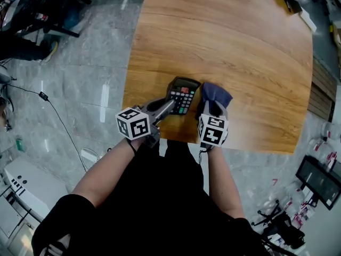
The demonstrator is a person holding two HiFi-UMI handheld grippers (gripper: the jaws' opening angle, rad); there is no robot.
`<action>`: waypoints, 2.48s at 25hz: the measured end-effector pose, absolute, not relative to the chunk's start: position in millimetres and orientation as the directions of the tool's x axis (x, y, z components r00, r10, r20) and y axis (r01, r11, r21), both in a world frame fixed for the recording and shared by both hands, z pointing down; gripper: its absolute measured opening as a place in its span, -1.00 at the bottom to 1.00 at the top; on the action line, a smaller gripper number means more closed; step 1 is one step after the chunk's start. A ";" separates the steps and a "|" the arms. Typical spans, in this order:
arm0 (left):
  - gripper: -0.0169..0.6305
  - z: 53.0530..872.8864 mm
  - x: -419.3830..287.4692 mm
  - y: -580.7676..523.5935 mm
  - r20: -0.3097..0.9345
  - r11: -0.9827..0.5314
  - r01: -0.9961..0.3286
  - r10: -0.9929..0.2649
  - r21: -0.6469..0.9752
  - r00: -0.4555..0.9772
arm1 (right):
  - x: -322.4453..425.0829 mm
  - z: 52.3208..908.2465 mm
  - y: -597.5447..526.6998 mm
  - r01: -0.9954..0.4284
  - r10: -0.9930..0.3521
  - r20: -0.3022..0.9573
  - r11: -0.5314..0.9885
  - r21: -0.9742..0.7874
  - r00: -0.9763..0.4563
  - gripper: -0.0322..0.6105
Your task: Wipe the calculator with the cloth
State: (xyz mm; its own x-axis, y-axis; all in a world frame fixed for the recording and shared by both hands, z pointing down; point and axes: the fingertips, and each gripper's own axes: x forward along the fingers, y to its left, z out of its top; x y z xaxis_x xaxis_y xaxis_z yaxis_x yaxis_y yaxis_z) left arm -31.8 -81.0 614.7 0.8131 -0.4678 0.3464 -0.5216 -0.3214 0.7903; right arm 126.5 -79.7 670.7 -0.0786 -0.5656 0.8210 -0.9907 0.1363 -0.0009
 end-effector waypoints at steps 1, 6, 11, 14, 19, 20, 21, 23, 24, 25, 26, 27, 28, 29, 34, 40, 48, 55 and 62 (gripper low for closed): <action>-0.72 613.3 -31.0 -81.1 0.344 -0.323 -0.519 -0.468 0.791 0.814 | 125.8 670.1 -79.9 -0.988 -0.569 0.818 0.151 0.004 -0.083 -0.71; -0.72 606.2 -28.4 -84.5 0.329 -0.331 -0.512 -0.473 0.793 0.817 | 125.6 668.1 -78.7 -0.983 -0.575 0.809 0.180 -0.023 -0.124 -0.75; -0.72 593.7 -29.3 -90.1 0.312 -0.347 -0.505 -0.482 0.790 0.819 | 113.9 632.1 -85.9 -0.969 -0.629 0.747 0.235 -0.082 -0.216 -0.75; -0.72 581.9 -31.2 -94.8 0.298 -0.351 -0.505 -0.500 0.788 0.813 | 99.8 588.1 -97.7 -0.955 -0.685 0.676 0.279 -0.103 -0.273 -0.75; -0.72 559.8 -26.5 -98.4 0.289 -0.381 -0.513 -0.508 0.769 0.811 | 86.7 512.1 -116.2 -0.937 -0.772 0.541 0.335 -0.099 -0.334 -0.75; -0.72 555.1 -24.4 -98.4 0.284 -0.390 -0.510 -0.507 0.767 0.814 | 83.8 501.3 -118.0 -0.933 -0.780 0.522 0.347 -0.096 -0.344 -0.75; -0.72 550.7 -22.9 -97.8 0.278 -0.398 -0.507 -0.506 0.765 0.816 | 79.3 493.6 -118.7 -0.928 -0.783 0.509 0.362 -0.092 -0.356 -0.75; -0.72 543.1 -21.6 -96.2 0.269 -0.410 -0.502 -0.504 0.762 0.821 | 67.1 487.2 -118.6 -0.917 -0.778 0.501 0.391 -0.086 -0.378 -0.75; -0.72 540.0 -20.9 -95.8 0.266 -0.414 -0.499 -0.503 0.762 0.823 | 61.1 487.8 -118.4 -0.912 -0.772 0.504 0.402 -0.084 -0.387 -0.75; -0.72 537.3 -20.0 -95.5 0.262 -0.417 -0.495 -0.501 0.762 0.825 | 56.0 490.1 -118.2 -0.907 -0.765 0.509 0.411 -0.084 -0.394 -0.75; -0.72 535.1 -19.0 -95.0 0.258 -0.419 -0.491 -0.499 0.764 0.827 | 51.7 493.4 -118.1 -0.904 -0.758 0.515 0.418 -0.087 -0.400 -0.75; -0.72 533.5 -18.0 -94.2 0.255 -0.422 -0.487 -0.496 0.764 0.830 | 47.9 497.0 -118.0 -0.901 -0.751 0.521 0.424 -0.091 -0.406 -0.75; -0.72 532.5 -17.3 -93.0 0.252 -0.425 -0.483 -0.493 0.766 0.833 | 44.1 500.6 -117.8 -0.898 -0.744 0.526 0.430 -0.094 -0.411 -0.75; -0.72 532.4 -16.9 -91.2 0.248 -0.427 -0.477 -0.488 0.768 0.837 | 39.9 504.0 -117.3 -0.895 -0.738 0.530 0.436 -0.097 -0.417 -0.75; -0.72 541.1 -19.1 -83.1 0.244 -0.413 -0.457 -0.472 0.788 0.847 | 21.4 517.8 -112.0 -0.876 -0.710 0.540 0.467 -0.118 -0.451 -0.75; -0.72 542.4 -15.8 -81.3 0.249 -0.429 -0.454 -0.453 0.781 0.856 | -3.6 502.1 -103.3 -0.840 -0.691 0.505 0.523 -0.144 -0.517 -0.75; -0.72 528.8 -11.5 -87.2 0.218 -0.438 -0.439 -0.467 0.785 0.857 | 3.0 492.1 -104.7 -0.849 -0.714 0.486 0.513 -0.127 -0.504 -0.75; -0.72 526.9 -13.3 -86.9 0.188 -0.401 -0.405 -0.480 0.821 0.857 | 45.7 519.1 -100.1 -0.900 -0.743 0.529 0.423 -0.104 -0.411 -0.75; -0.72 507.1 -29.2 -108.7 0.106 -0.373 -0.369 -0.567 0.852 0.817 | 89.4 532.6 -96.1 -0.944 -0.765 0.563 0.315 -0.099 -0.314 -0.75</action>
